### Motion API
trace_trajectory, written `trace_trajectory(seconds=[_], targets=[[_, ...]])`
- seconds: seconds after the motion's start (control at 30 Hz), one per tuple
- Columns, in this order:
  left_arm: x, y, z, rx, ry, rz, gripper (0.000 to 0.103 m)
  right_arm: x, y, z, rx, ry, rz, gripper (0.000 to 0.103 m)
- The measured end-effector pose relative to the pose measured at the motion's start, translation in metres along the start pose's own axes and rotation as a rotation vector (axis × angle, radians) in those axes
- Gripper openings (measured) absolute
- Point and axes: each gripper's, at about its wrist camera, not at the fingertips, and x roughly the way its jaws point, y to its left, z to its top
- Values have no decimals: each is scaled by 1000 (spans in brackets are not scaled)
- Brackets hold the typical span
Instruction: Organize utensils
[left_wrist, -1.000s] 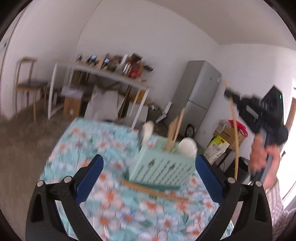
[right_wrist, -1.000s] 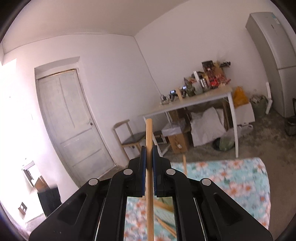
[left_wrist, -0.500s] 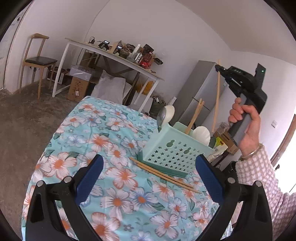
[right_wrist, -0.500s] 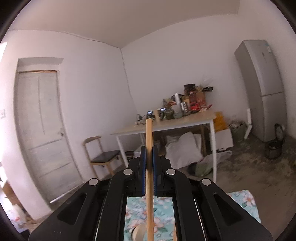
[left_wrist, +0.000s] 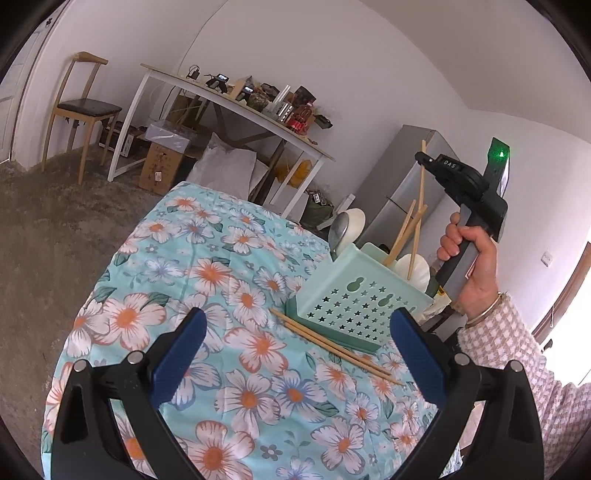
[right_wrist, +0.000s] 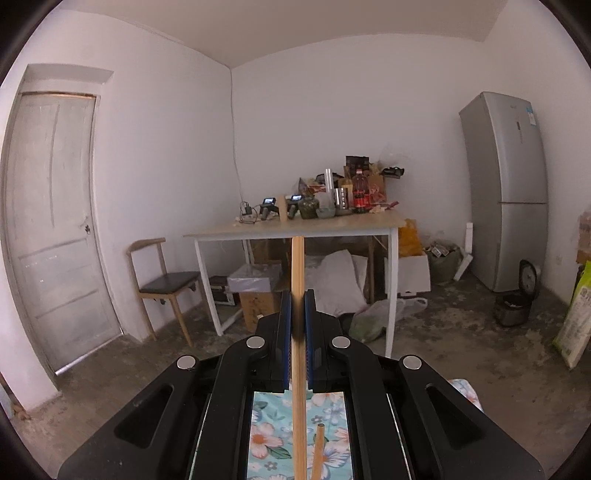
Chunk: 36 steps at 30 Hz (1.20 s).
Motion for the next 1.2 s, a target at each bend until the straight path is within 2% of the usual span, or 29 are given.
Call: trace_trajectory(seconds=[0.53, 0.73, 0.87, 1.0, 1.2], targets=[[2, 0, 0, -5, 5, 1, 97, -1, -12, -19, -3, 50, -5, 5], [1, -4, 0, 4, 2, -1, 97, -14, -22, -22, 50, 60, 19, 5], [4, -7, -1, 7, 14, 1, 97, -39, -30, -18, 75, 44, 45, 19], [7, -13, -4, 26, 32, 15, 97, -81, -42, -14, 95, 4, 81, 29], [19, -25, -11, 78, 76, 88, 97, -136, -63, -27, 106, -9, 91, 41]])
